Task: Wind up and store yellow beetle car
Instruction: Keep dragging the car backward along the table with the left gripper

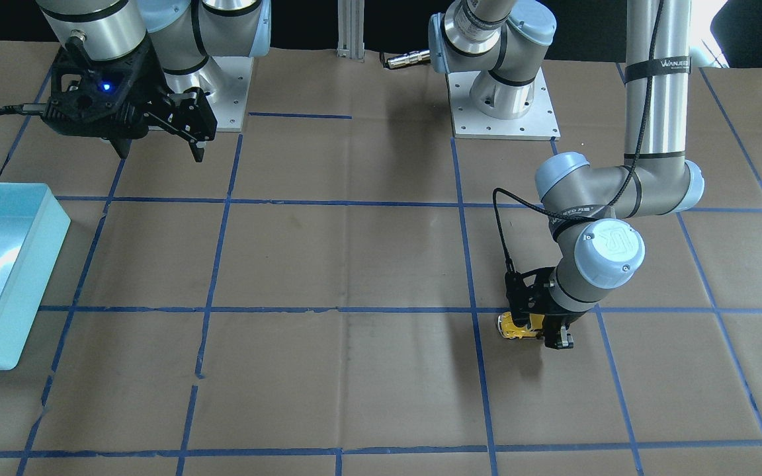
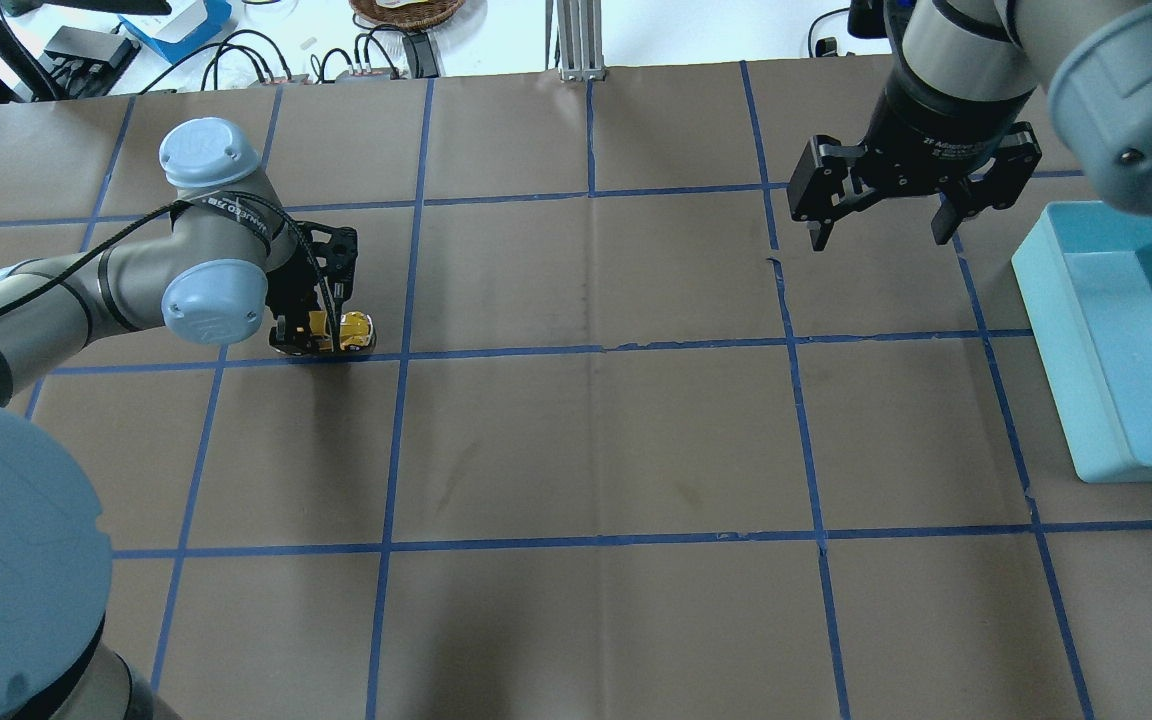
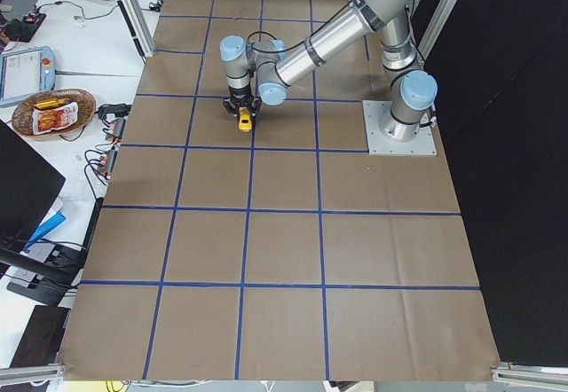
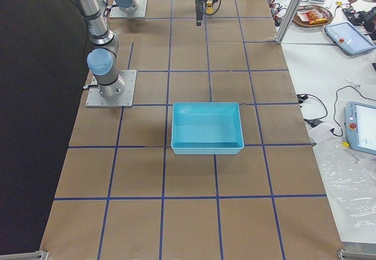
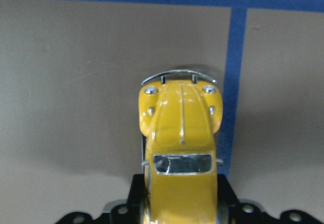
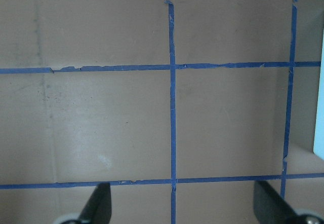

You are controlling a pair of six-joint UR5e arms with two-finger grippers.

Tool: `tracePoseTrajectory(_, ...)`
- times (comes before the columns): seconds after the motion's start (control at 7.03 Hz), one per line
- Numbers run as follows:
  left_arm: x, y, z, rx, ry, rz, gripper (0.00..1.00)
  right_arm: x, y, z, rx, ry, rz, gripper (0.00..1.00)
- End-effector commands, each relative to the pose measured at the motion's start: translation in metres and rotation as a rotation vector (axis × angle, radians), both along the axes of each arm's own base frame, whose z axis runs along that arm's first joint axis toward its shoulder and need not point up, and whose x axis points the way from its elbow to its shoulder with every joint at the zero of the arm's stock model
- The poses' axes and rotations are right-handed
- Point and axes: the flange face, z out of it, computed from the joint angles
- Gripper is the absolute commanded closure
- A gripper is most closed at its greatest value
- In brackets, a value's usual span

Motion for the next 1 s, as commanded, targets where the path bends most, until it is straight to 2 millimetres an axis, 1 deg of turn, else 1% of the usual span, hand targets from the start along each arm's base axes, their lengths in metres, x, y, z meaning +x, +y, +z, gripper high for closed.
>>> tracePoseTrajectory(0.0,0.017,-0.002,0.001,0.000,0.002,-0.003,1.00,0.000,0.000,0.000,0.001,0.000,0.000,0.01)
tracePoseTrajectory(0.14,0.031,-0.002,0.001,0.002,0.004,-0.003,1.00,-0.001,0.000,-0.001,0.003,0.000,-0.002,0.01)
tracePoseTrajectory(0.43,0.036,-0.004,0.003,-0.002,0.003,-0.003,1.00,-0.001,0.000,-0.001,0.003,0.000,-0.002,0.01)
tracePoseTrajectory(0.71,0.061,-0.002,0.002,0.005,0.007,-0.001,1.00,-0.001,0.000,-0.001,0.003,0.000,0.000,0.01)
tracePoseTrajectory(0.85,0.068,-0.003,0.003,0.003,0.008,0.000,1.00,-0.001,0.000,-0.001,0.003,0.000,-0.002,0.01)
